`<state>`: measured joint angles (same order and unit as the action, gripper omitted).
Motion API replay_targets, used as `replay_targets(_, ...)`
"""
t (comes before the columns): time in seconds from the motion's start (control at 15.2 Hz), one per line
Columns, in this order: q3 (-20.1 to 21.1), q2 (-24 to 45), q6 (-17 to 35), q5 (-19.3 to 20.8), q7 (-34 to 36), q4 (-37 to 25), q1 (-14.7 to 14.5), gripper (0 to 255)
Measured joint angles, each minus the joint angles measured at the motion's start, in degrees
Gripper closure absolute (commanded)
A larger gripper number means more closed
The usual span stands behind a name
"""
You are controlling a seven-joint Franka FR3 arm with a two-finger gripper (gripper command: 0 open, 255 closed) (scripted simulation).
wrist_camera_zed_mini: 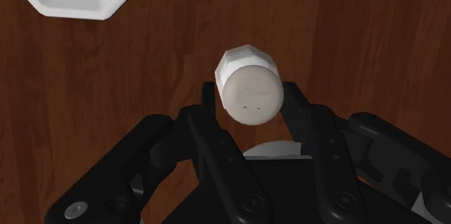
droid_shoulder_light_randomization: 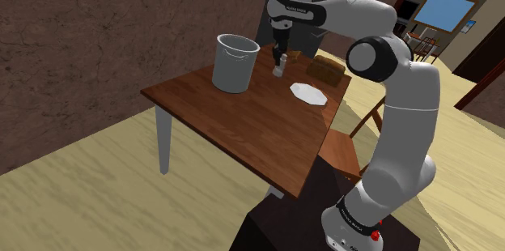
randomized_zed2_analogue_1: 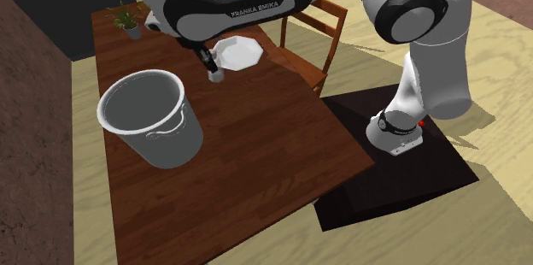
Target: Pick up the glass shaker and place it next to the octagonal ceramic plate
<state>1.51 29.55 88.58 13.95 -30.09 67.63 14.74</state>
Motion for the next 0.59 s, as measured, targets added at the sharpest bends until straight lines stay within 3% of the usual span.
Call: replay_targets(0.59, -2.75, 4.58, -3.58, -0.13, -10.95, -10.71, 7.34, 255)
